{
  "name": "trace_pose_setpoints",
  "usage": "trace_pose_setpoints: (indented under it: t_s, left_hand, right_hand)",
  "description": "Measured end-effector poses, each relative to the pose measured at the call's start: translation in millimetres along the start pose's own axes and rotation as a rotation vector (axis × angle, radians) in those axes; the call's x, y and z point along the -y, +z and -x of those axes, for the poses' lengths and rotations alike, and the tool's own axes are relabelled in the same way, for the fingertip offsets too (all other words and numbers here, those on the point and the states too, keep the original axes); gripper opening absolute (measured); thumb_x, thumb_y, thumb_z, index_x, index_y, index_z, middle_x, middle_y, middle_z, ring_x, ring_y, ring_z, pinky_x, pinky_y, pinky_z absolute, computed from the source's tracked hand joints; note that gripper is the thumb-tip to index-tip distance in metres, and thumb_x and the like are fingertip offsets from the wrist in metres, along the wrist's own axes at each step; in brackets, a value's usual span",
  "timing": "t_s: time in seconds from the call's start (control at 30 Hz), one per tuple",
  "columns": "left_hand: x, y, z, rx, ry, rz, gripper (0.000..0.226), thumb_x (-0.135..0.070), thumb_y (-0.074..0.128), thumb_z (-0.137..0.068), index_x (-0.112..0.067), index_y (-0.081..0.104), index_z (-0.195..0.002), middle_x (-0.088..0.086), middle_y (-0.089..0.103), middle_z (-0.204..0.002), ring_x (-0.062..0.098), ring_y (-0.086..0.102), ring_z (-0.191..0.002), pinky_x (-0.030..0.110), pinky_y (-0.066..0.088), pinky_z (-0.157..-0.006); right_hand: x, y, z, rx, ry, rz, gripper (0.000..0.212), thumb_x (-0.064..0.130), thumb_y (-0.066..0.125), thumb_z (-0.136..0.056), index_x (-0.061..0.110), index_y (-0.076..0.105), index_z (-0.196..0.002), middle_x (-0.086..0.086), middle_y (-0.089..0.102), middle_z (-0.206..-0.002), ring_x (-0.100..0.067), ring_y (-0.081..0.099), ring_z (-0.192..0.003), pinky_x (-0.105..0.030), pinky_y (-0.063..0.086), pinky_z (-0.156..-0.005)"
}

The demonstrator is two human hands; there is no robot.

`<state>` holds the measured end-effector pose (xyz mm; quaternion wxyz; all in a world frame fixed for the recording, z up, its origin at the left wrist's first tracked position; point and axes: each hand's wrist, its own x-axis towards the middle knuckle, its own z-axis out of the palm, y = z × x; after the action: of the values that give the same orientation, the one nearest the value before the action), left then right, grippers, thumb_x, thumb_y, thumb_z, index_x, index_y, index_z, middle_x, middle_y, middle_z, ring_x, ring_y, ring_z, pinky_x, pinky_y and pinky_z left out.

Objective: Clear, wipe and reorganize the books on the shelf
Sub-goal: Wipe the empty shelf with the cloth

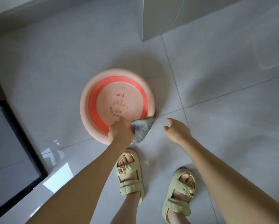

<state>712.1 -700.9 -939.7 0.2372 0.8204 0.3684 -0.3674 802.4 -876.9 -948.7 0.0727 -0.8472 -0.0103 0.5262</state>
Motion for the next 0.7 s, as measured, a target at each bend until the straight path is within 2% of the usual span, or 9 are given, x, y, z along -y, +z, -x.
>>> trace_pose_setpoints:
  t_s: [0.07,0.13,0.23,0.3,0.33,0.47,0.53,0.6,0.7]
  left_hand:
    - [3,-8,26,-0.007,-0.036,0.052,0.038,-0.014,0.051,-0.093,-0.01,0.043,-0.13,0.014,0.058,-0.117,0.033,0.054,-0.108,0.037,0.045,-0.081]
    - [5,-21,58,-0.005,-0.126,0.114,0.04,-0.011,0.05,-0.092,-0.009,0.041,-0.131,0.014,0.058,-0.117,0.032,0.054,-0.109,0.034,0.043,-0.076]
    - [-4,-53,111,0.049,-0.286,0.265,0.042,-0.008,0.047,-0.09,-0.011,0.041,-0.131,0.013,0.059,-0.118,0.033,0.055,-0.109,0.033,0.044,-0.076]
    - [-17,-77,146,0.105,-0.277,0.34,0.042,-0.009,0.047,-0.089,-0.013,0.042,-0.13,0.011,0.06,-0.116,0.032,0.057,-0.106,0.035,0.05,-0.08]
    - [-23,-97,167,0.122,-0.256,0.369,0.041,-0.009,0.047,-0.089,-0.014,0.043,-0.129,0.011,0.06,-0.114,0.032,0.059,-0.103,0.036,0.052,-0.08]
    - [-40,-178,248,0.074,-0.142,0.391,0.035,-0.013,0.046,-0.091,-0.015,0.046,-0.125,0.01,0.06,-0.113,0.028,0.058,-0.094,0.032,0.045,-0.07]
    - [-41,-225,289,0.029,-0.112,0.376,0.032,-0.013,0.044,-0.091,-0.014,0.046,-0.123,0.012,0.061,-0.111,0.027,0.054,-0.09,0.029,0.04,-0.067]
    - [-39,-261,325,-0.007,-0.102,0.394,0.032,-0.014,0.043,-0.091,-0.015,0.049,-0.123,0.012,0.062,-0.112,0.028,0.057,-0.094,0.03,0.042,-0.068]
    - [-35,-308,381,-0.037,-0.085,0.44,0.029,-0.019,0.044,-0.093,-0.016,0.055,-0.12,0.008,0.063,-0.113,0.029,0.06,-0.1,0.031,0.049,-0.077]
  right_hand:
    - [-2,-9,28,-0.044,-0.022,0.051,0.024,0.025,0.041,-0.098,0.015,0.058,-0.112,-0.009,0.058,-0.131,-0.027,0.051,-0.121,-0.029,0.041,-0.092]
    - [-4,-18,61,-0.059,-0.033,0.059,0.021,0.021,0.042,-0.096,0.011,0.061,-0.097,-0.012,0.064,-0.116,-0.03,0.056,-0.11,-0.029,0.042,-0.079]
    - [-3,-41,125,-0.025,0.001,0.045,0.024,0.019,0.042,-0.097,0.012,0.049,-0.076,-0.01,0.065,-0.095,-0.031,0.058,-0.097,-0.028,0.034,-0.068]
    - [2,-60,169,-0.004,0.002,0.056,0.032,0.02,0.041,-0.097,0.016,0.04,-0.065,-0.003,0.053,-0.073,-0.028,0.053,-0.084,-0.027,0.031,-0.066]
    - [8,-74,196,0.002,-0.008,0.066,0.034,0.02,0.042,-0.097,0.018,0.039,-0.063,-0.002,0.05,-0.07,-0.027,0.05,-0.082,-0.027,0.032,-0.065]
    - [37,-132,292,-0.001,-0.069,0.099,0.028,0.02,0.042,-0.096,0.016,0.05,-0.07,-0.006,0.059,-0.085,-0.026,0.054,-0.087,-0.027,0.036,-0.069]
    - [58,-166,340,-0.036,-0.103,0.113,0.032,0.019,0.042,-0.096,0.017,0.045,-0.064,0.0,0.05,-0.07,-0.026,0.049,-0.082,-0.027,0.032,-0.066]
    - [78,-194,378,-0.084,-0.152,0.112,0.038,0.017,0.043,-0.094,0.018,0.035,-0.057,0.001,0.044,-0.063,-0.024,0.045,-0.077,-0.027,0.028,-0.063]
    - [109,-230,428,-0.144,-0.253,0.096,0.039,0.013,0.045,-0.091,0.016,0.035,-0.054,-0.013,0.062,-0.076,-0.025,0.048,-0.073,-0.03,0.026,-0.051]
